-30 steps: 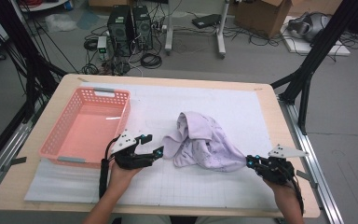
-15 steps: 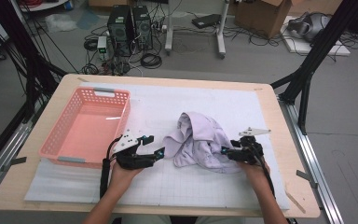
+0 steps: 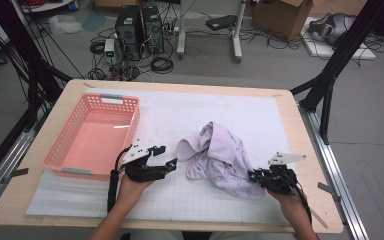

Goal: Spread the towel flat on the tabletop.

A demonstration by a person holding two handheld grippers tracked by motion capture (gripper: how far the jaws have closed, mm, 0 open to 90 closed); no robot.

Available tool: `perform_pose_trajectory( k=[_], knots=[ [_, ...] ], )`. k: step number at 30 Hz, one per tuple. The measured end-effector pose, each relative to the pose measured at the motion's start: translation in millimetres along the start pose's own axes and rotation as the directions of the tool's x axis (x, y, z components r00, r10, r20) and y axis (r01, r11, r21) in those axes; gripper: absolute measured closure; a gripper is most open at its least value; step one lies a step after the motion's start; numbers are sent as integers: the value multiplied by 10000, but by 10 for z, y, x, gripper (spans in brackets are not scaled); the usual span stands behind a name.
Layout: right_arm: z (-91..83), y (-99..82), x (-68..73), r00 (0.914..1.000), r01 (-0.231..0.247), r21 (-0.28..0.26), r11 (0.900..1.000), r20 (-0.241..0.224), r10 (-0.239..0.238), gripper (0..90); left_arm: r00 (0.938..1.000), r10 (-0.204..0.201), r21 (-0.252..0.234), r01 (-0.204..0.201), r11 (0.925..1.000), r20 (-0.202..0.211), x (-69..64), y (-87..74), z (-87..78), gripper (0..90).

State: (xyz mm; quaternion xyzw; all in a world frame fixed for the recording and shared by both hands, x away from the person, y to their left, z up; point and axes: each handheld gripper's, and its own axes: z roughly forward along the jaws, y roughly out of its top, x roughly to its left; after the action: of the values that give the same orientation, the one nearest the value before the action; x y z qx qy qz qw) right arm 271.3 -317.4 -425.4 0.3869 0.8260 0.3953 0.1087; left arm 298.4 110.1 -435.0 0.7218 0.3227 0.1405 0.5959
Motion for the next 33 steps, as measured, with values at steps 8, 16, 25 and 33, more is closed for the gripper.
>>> perform_pose_trajectory(
  k=[8, 16, 25, 33],
  knots=[
    [-273, -66, -107, 9975, -628, -1367, 9886, 242, 667, 544, 10000, 43, 71, -43, 10000, 24, -10, -2, 20, 343],
    [-108, 249, -292, 9899, -1049, -2176, 9704, 707, 1229, 473, 9995, 252, 175, -255, 9995, 170, -2, -12, 30, 412],
    [512, 594, -189, 9939, -620, -1140, 9915, -973, 510, 757, 9993, 321, 325, -327, 9989, 183, -2, -14, 22, 421],
    [640, 590, 274, 9605, 1163, -1028, 9879, -2416, -1382, 851, 9990, 233, 286, -244, 9993, 381, -21, -8, 38, 421]
  ],
)
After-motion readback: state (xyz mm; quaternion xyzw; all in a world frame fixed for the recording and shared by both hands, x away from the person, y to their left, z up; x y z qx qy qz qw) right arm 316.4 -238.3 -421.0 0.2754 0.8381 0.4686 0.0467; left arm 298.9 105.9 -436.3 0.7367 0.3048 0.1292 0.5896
